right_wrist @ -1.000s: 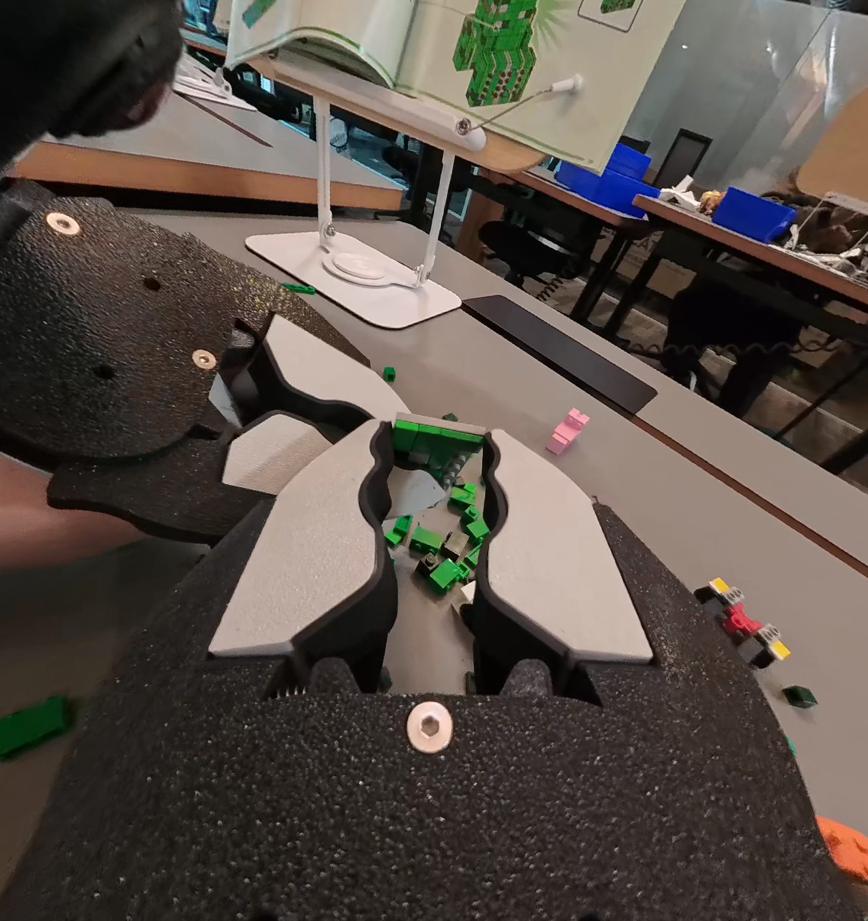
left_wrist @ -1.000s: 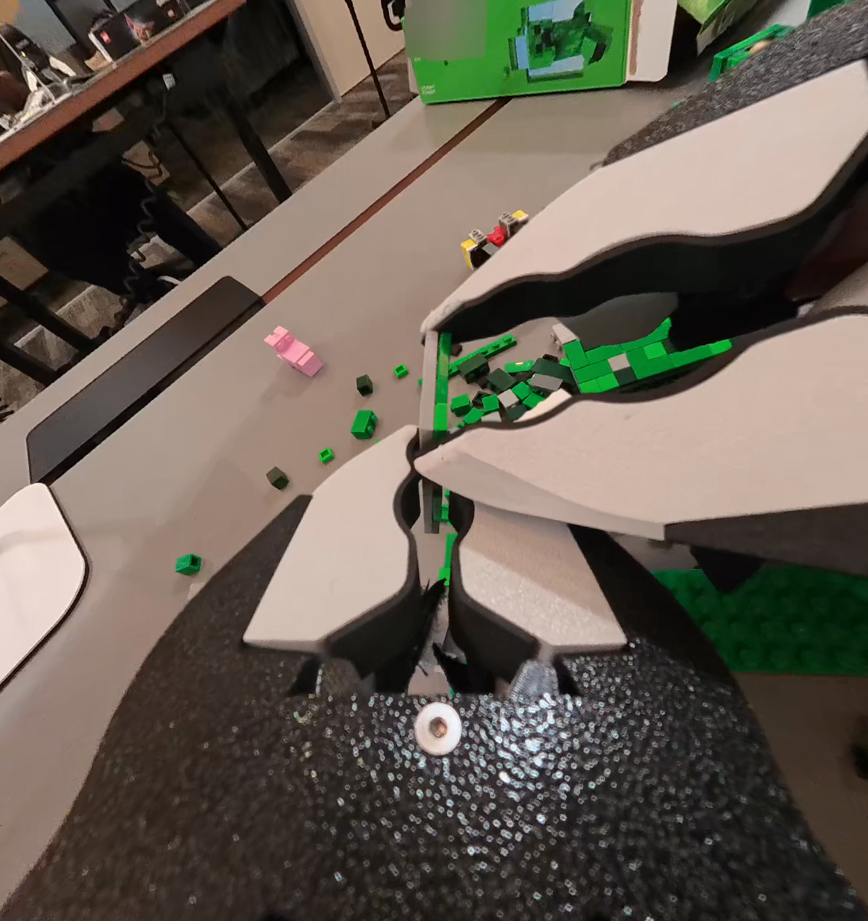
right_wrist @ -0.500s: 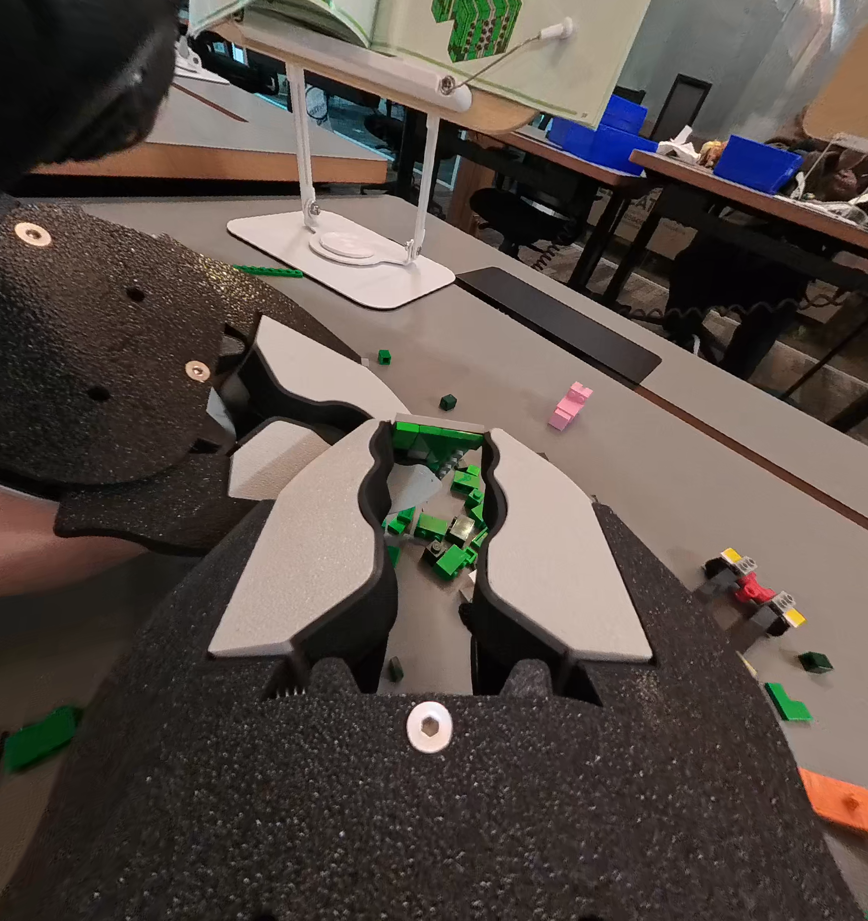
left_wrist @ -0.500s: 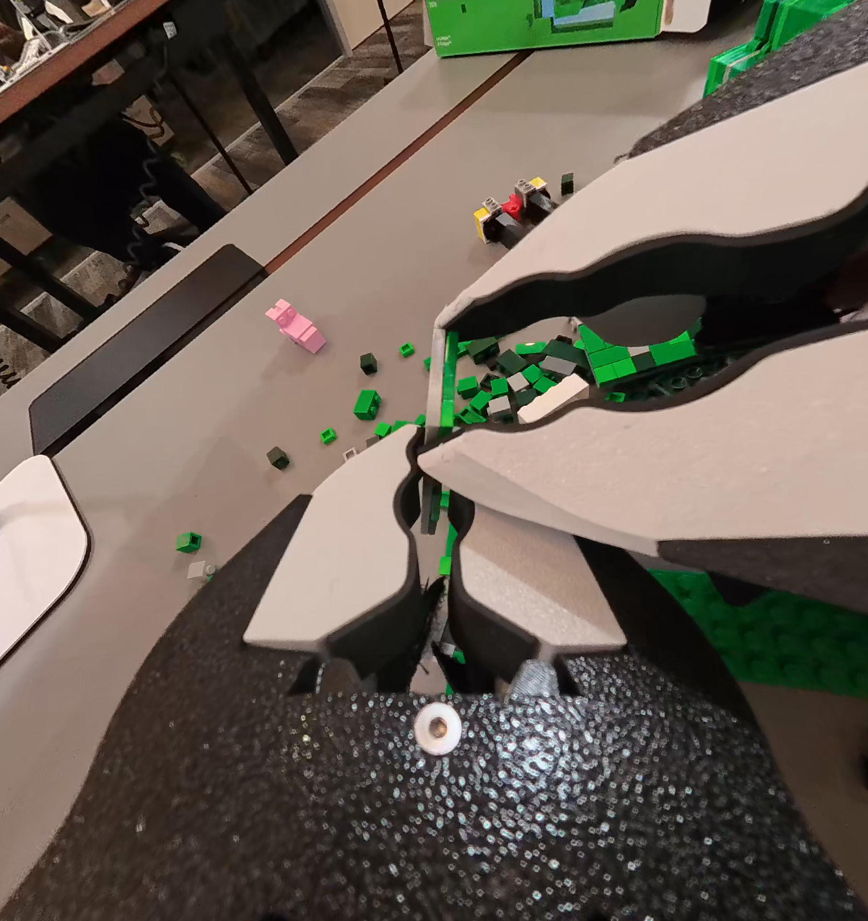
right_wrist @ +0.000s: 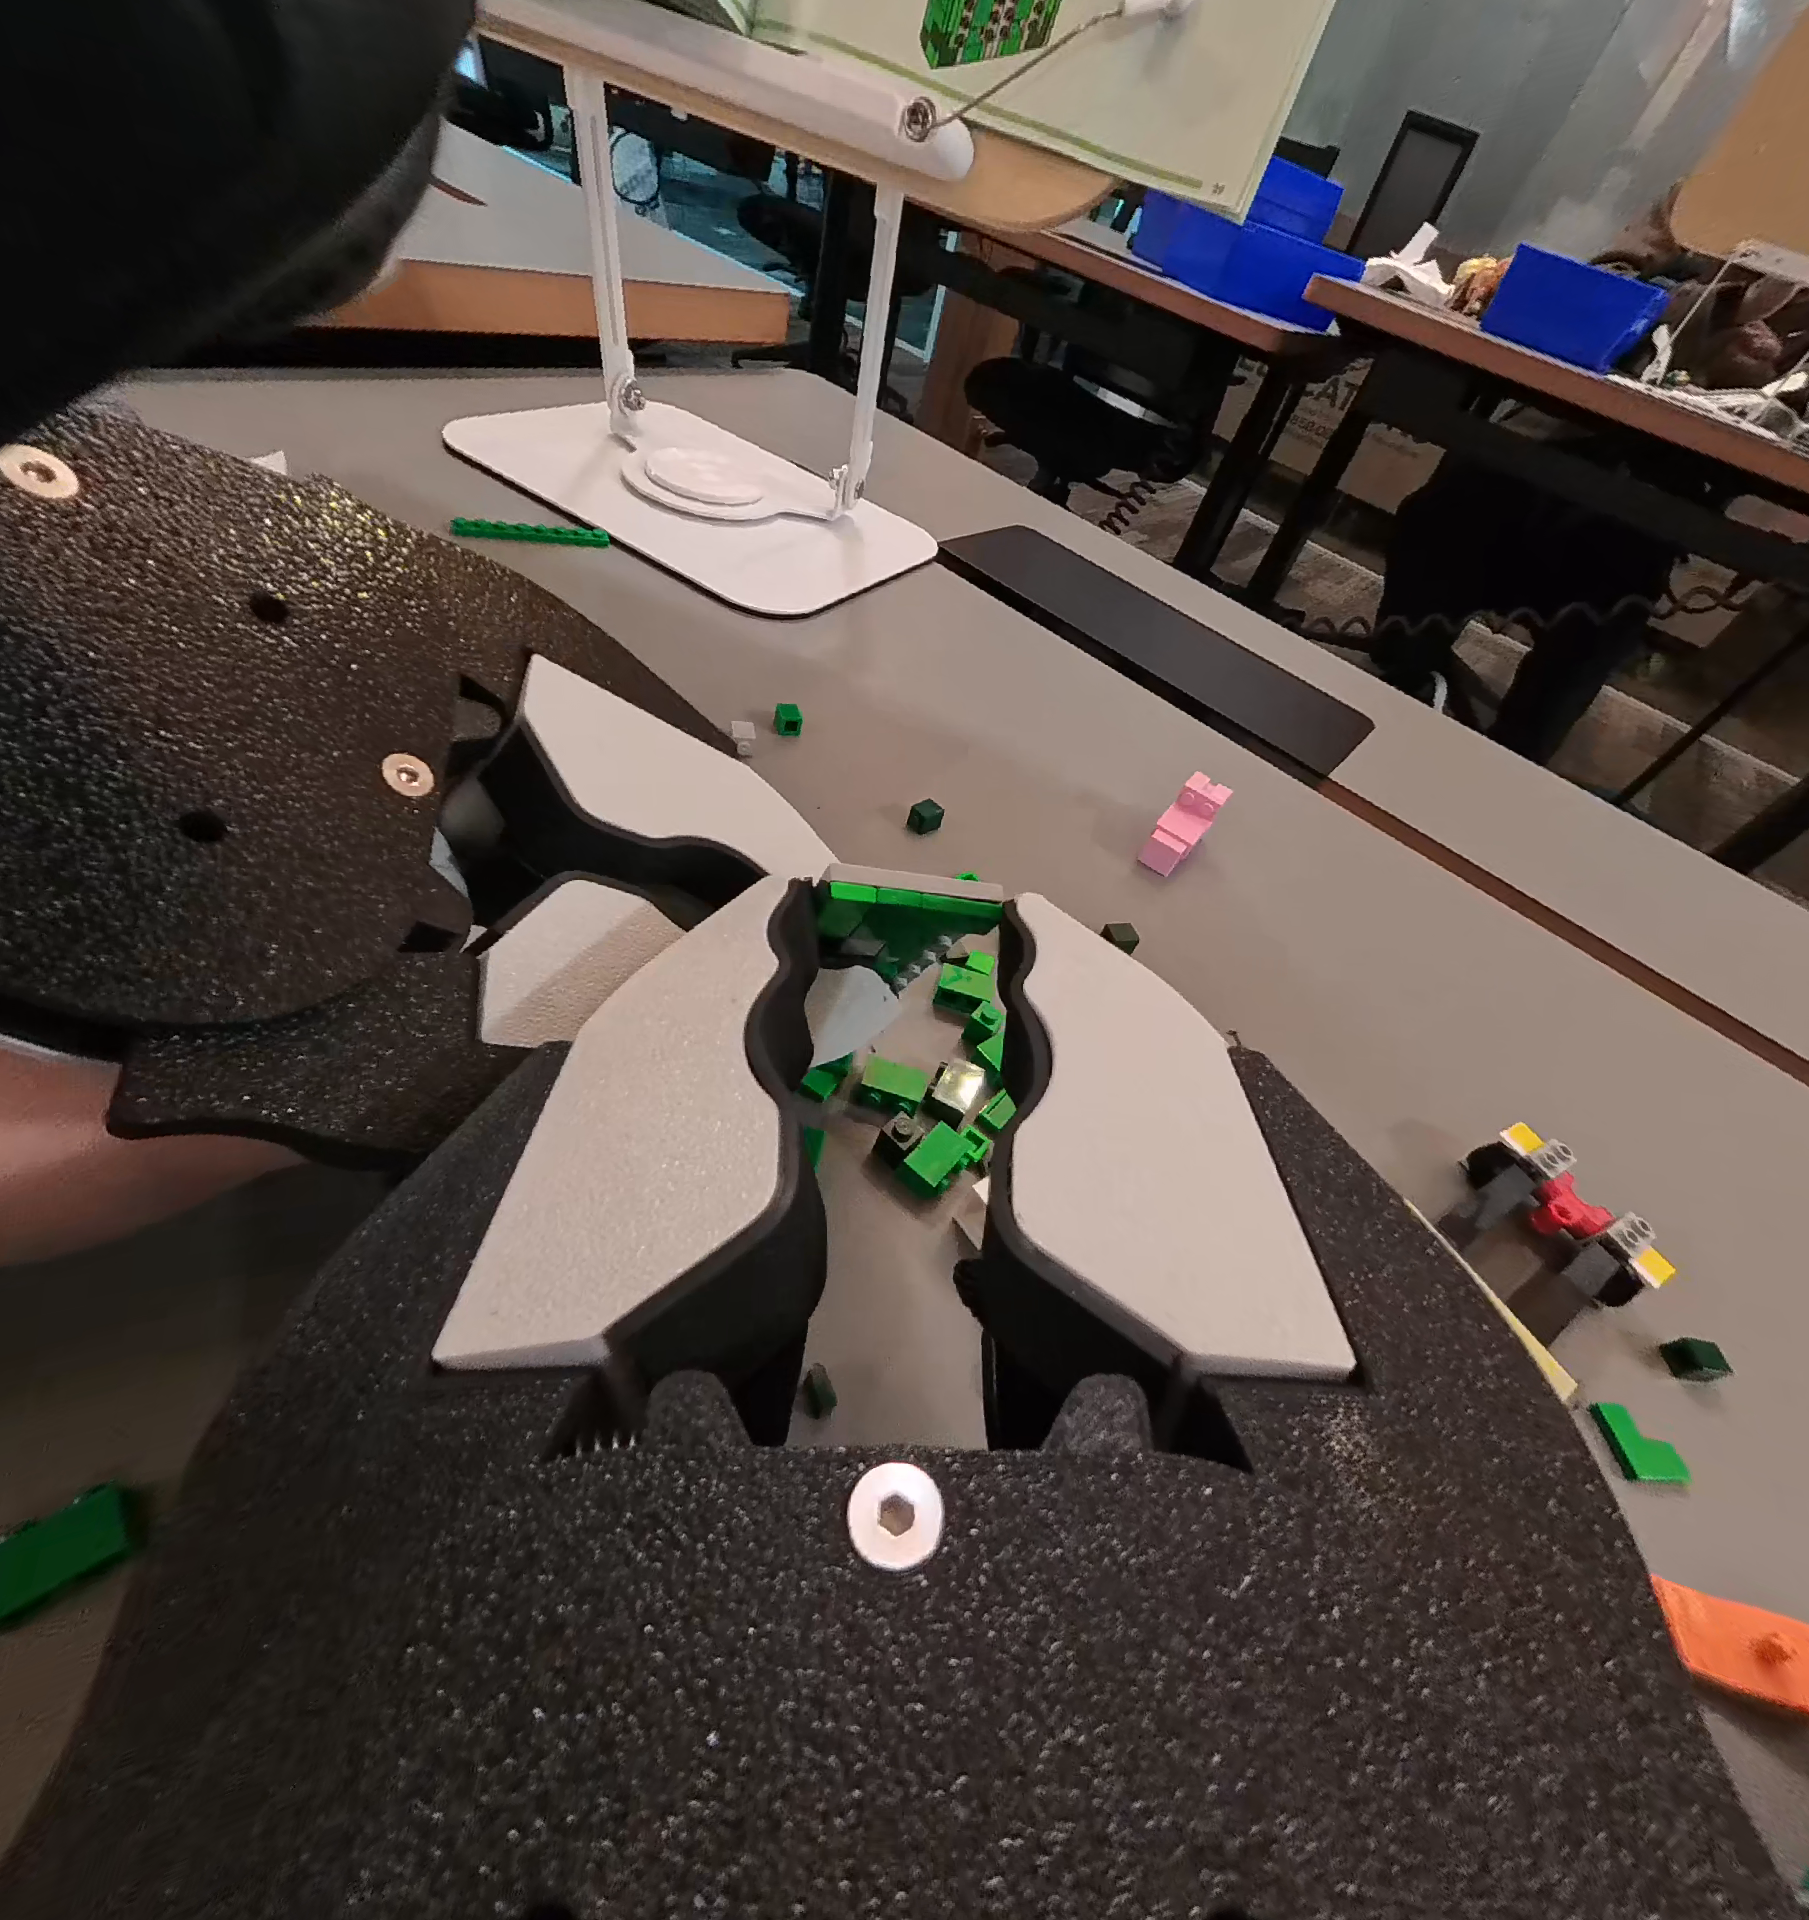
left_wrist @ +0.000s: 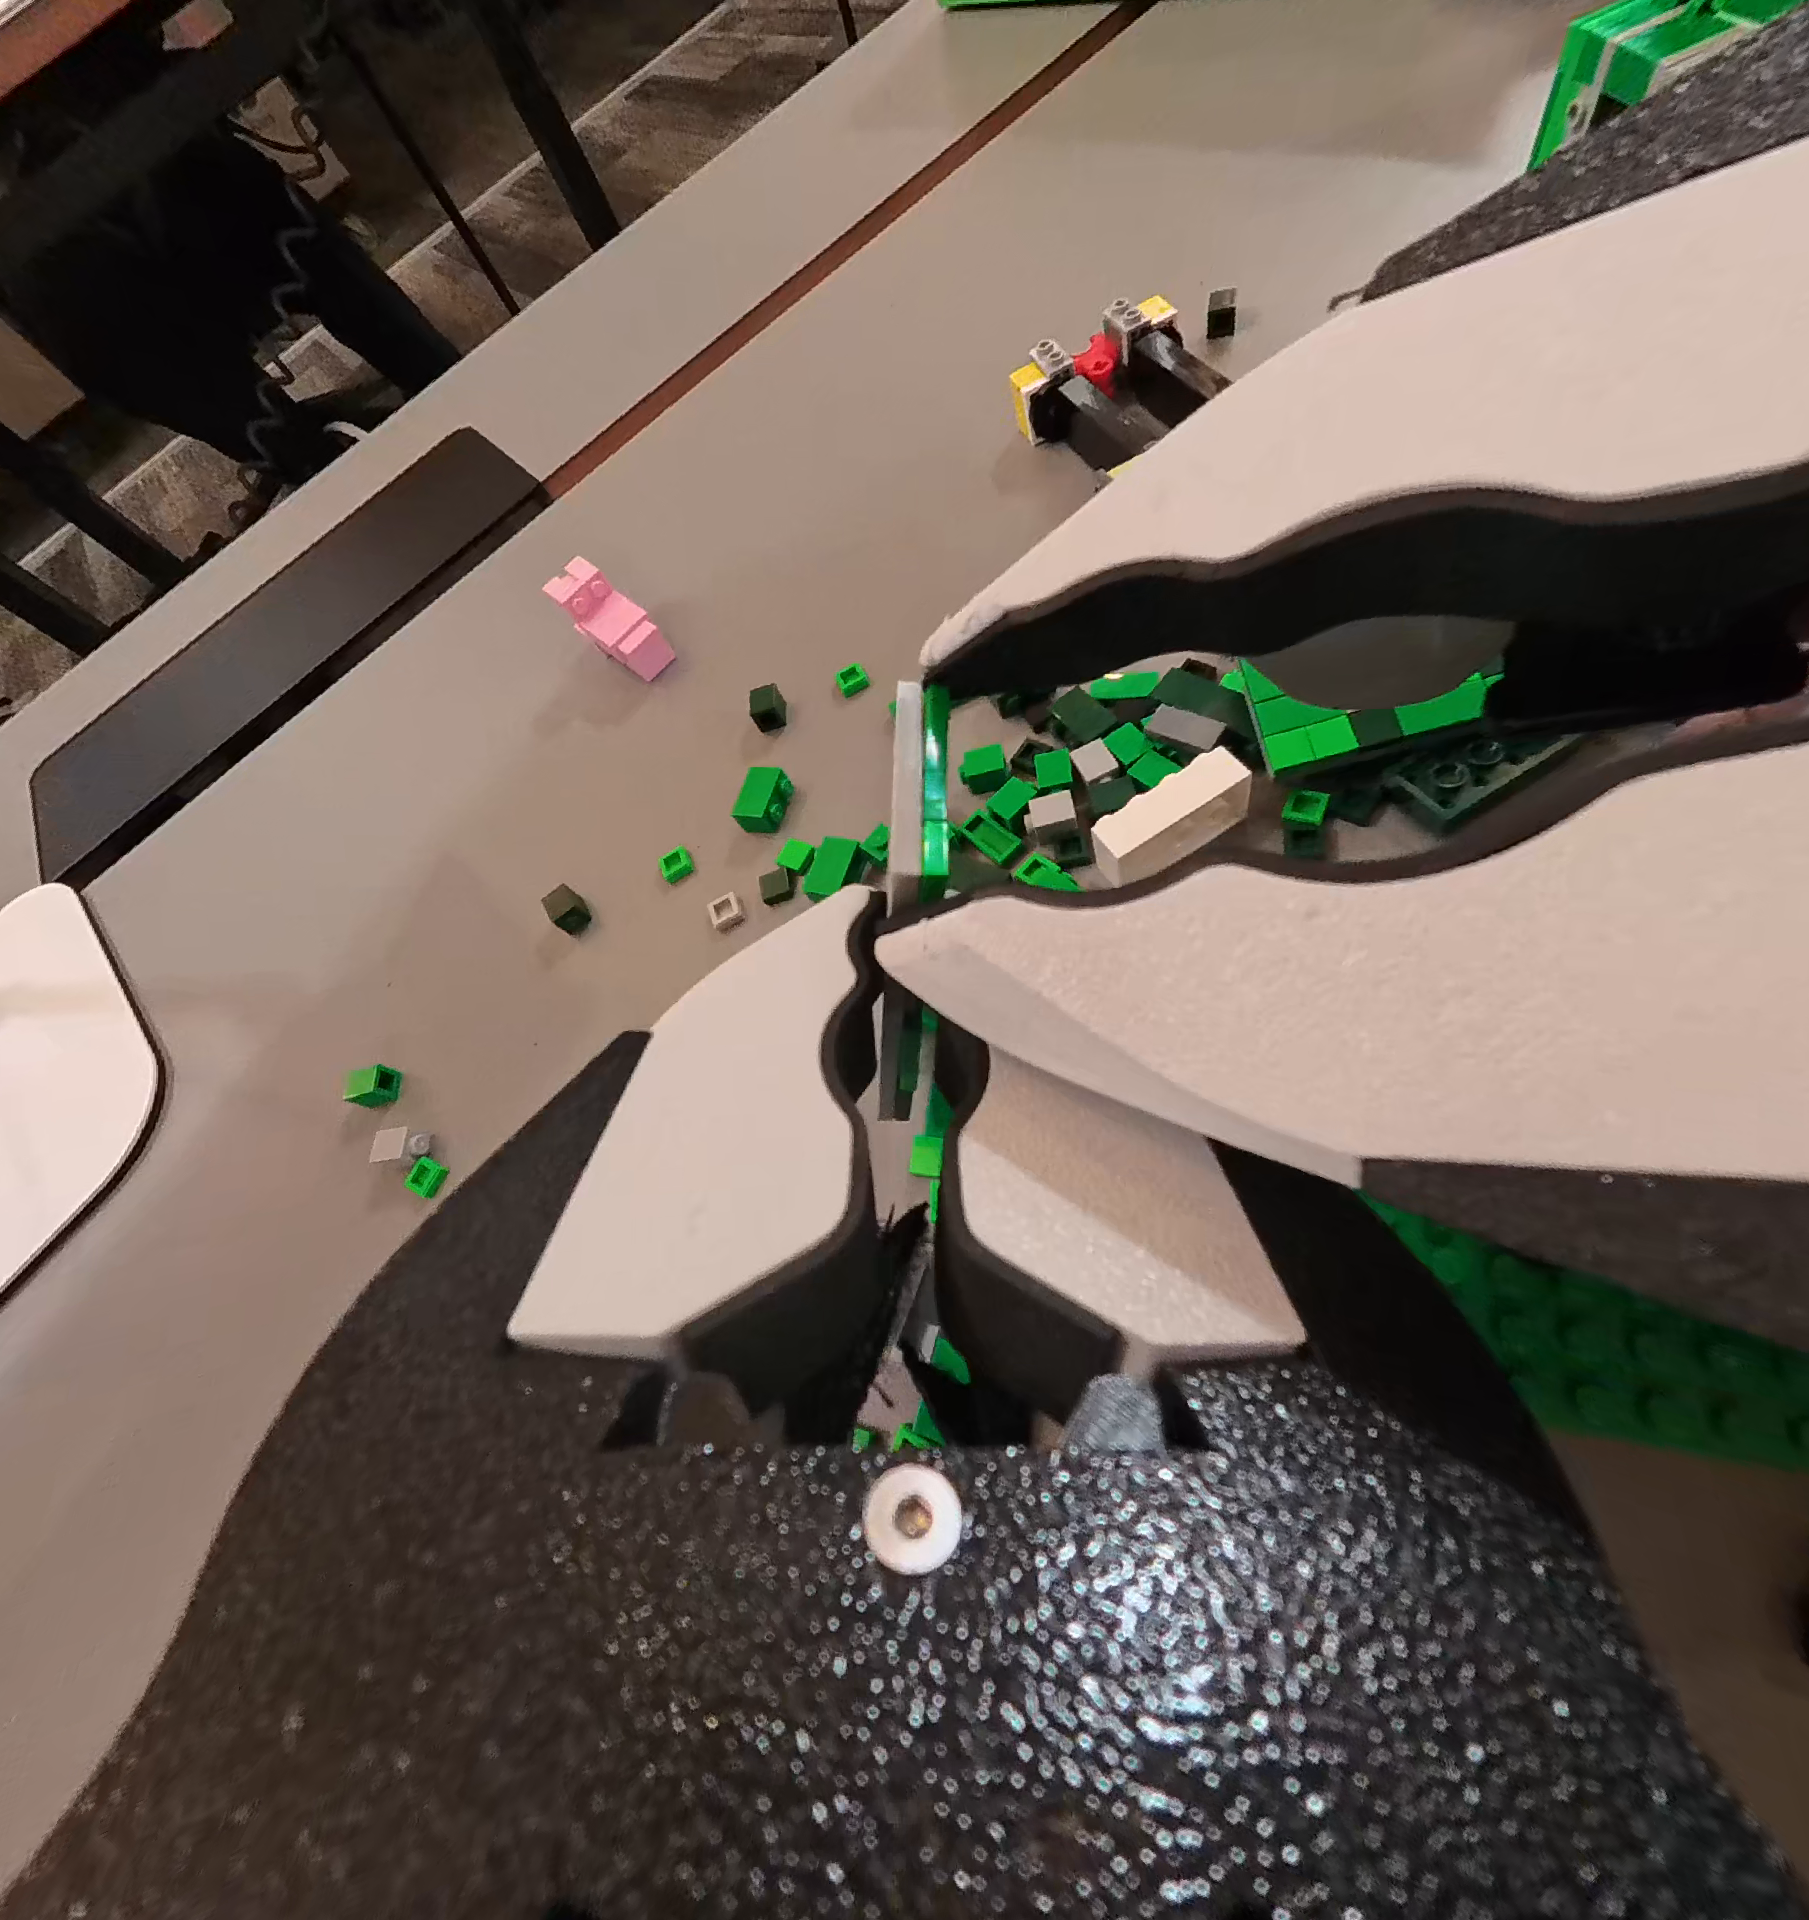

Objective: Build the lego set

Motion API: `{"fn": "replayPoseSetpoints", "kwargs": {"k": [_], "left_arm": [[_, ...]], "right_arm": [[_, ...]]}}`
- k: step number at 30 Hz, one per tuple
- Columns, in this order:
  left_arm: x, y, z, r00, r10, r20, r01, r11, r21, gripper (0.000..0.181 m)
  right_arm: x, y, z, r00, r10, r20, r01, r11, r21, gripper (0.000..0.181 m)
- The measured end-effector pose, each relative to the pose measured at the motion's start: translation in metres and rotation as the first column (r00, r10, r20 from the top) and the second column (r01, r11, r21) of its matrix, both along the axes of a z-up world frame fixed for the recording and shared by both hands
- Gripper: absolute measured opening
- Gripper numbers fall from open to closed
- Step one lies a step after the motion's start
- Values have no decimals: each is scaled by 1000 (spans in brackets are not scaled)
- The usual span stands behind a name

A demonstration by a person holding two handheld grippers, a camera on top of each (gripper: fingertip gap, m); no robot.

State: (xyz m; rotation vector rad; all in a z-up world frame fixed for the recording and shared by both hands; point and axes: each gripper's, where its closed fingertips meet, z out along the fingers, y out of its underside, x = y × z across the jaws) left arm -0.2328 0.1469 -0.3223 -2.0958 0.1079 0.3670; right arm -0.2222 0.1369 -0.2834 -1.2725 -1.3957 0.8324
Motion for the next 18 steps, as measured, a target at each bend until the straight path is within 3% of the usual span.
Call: {"fn": "replayPoseSetpoints", "kwargs": {"k": [8, 11, 18], "left_arm": [[5, 2, 7, 996, -76, -53, 79, 995, 54, 6], [9, 2, 12, 993, -107, -46, 110, 991, 79, 6], [13, 2, 13, 990, -141, 33, 137, 987, 87, 6]], "right_arm": [[2, 0, 2, 999, 41, -19, -43, 993, -111, 41], [2, -5, 5, 994, 95, -47, -102, 978, -179, 33], [1, -6, 6, 996, 86, -28, -89, 989, -115, 33]]}}
